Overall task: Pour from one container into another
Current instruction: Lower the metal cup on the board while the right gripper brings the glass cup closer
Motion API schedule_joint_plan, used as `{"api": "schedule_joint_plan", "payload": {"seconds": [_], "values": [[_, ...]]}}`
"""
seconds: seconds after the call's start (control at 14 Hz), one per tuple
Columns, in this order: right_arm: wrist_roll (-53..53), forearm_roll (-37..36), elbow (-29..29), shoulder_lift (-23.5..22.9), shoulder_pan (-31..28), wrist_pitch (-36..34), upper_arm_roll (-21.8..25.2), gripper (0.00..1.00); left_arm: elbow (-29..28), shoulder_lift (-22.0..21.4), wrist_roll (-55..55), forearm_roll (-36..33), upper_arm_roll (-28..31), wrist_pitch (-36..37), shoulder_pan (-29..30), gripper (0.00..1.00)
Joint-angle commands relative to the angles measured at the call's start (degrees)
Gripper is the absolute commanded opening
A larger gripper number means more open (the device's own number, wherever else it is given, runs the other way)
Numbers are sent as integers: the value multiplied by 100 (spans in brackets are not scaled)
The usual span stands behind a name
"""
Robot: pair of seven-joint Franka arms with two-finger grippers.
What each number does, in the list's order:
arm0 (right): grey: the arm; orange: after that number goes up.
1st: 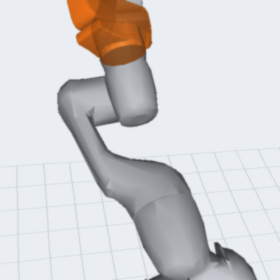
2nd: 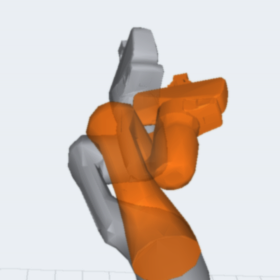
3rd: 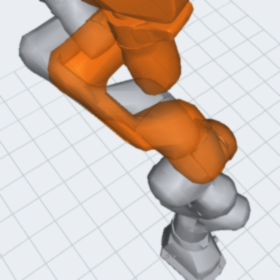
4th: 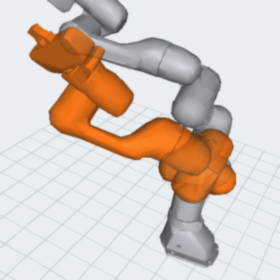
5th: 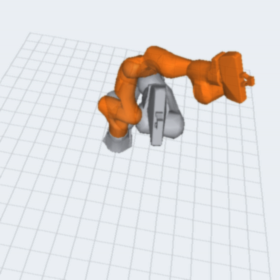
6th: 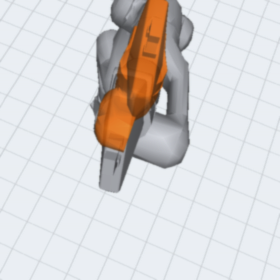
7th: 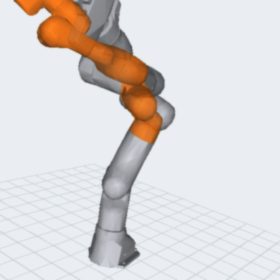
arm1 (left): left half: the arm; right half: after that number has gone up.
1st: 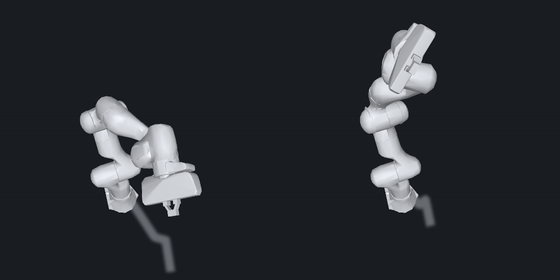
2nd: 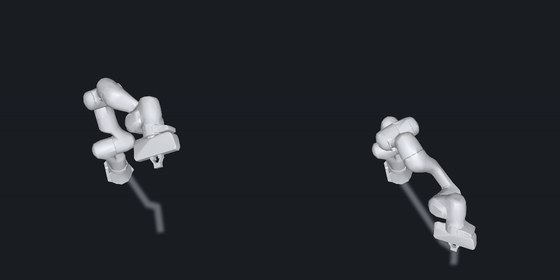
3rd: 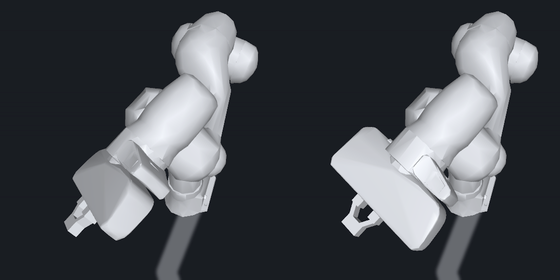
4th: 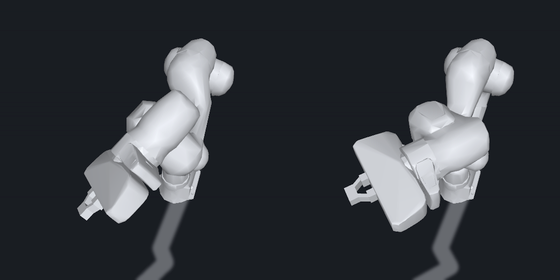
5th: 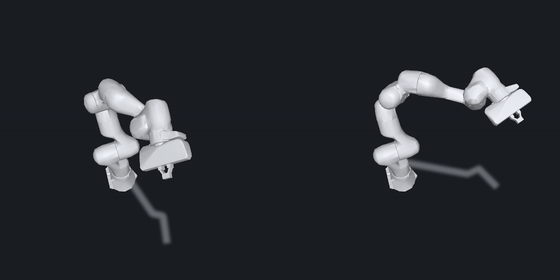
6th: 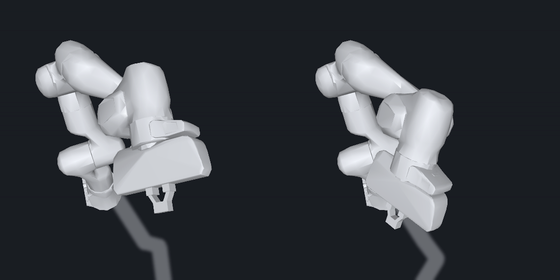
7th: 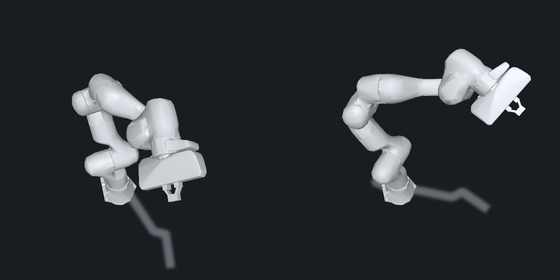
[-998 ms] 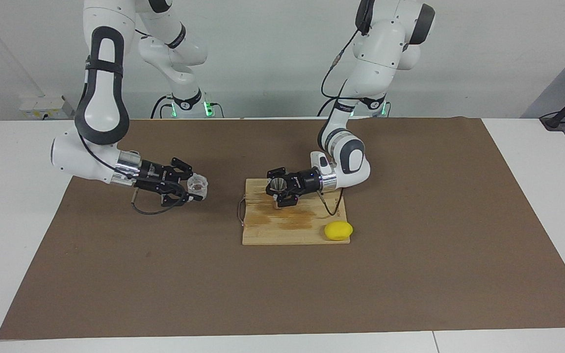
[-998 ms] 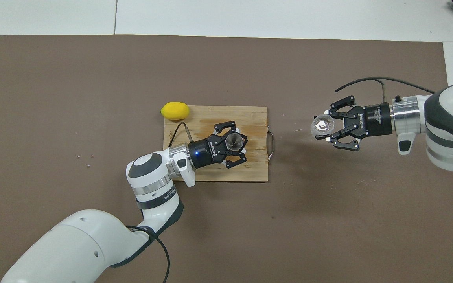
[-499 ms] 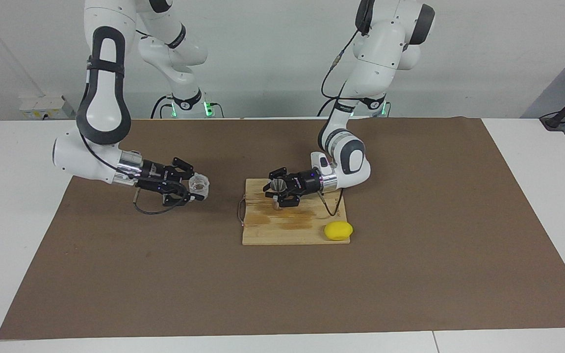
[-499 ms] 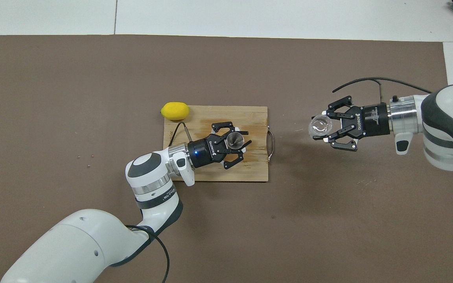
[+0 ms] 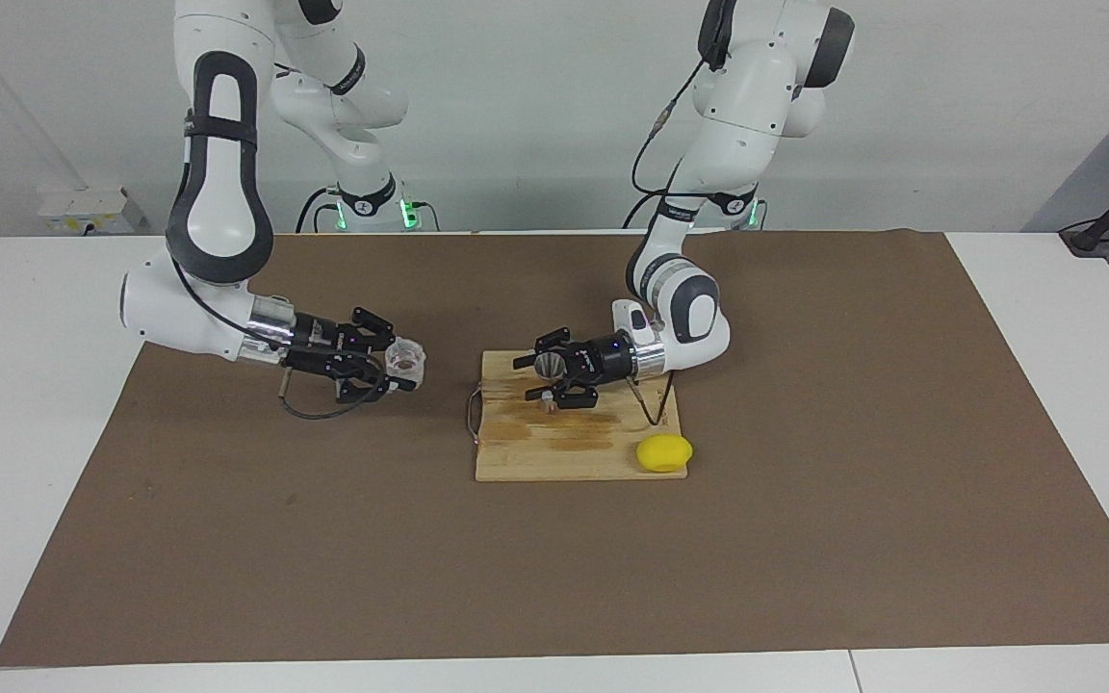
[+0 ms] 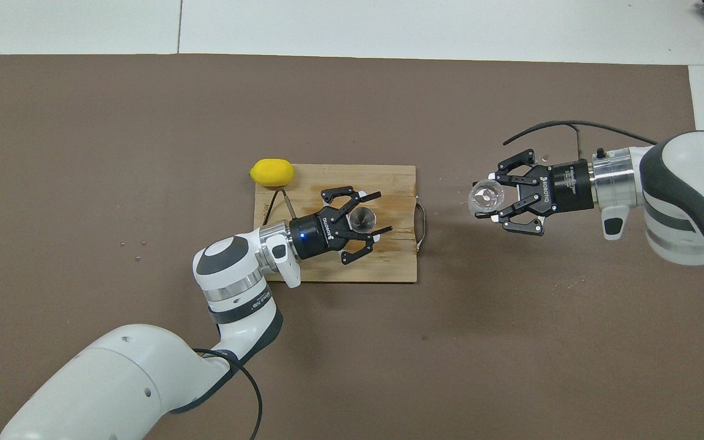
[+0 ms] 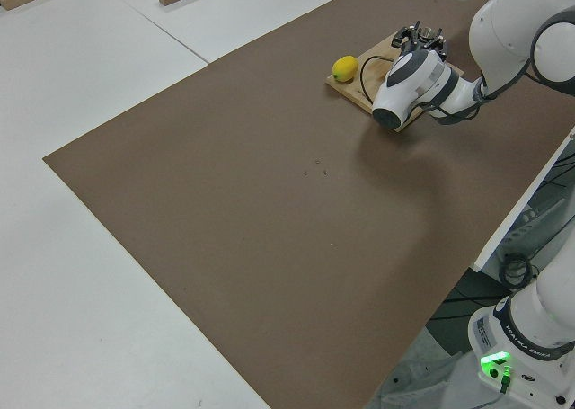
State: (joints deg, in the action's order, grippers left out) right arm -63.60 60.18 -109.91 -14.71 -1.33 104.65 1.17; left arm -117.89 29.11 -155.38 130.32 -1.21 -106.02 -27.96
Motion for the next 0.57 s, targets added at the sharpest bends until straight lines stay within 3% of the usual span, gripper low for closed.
{"api": "schedule_joint_plan", "payload": {"seconds": [0.0,0.07,0.5], "values": [[-135,82,-84,126,10,118,-29,0,73,59,-168,29,-2,-25,19,93],[-135,91,-75,117,10,118,-29,0,73,59,-159,20,-2,2,27,99],[-258,196,-49,161,387,407,-11,0,-15,24,-168,-156,7,151,256,100]]}}
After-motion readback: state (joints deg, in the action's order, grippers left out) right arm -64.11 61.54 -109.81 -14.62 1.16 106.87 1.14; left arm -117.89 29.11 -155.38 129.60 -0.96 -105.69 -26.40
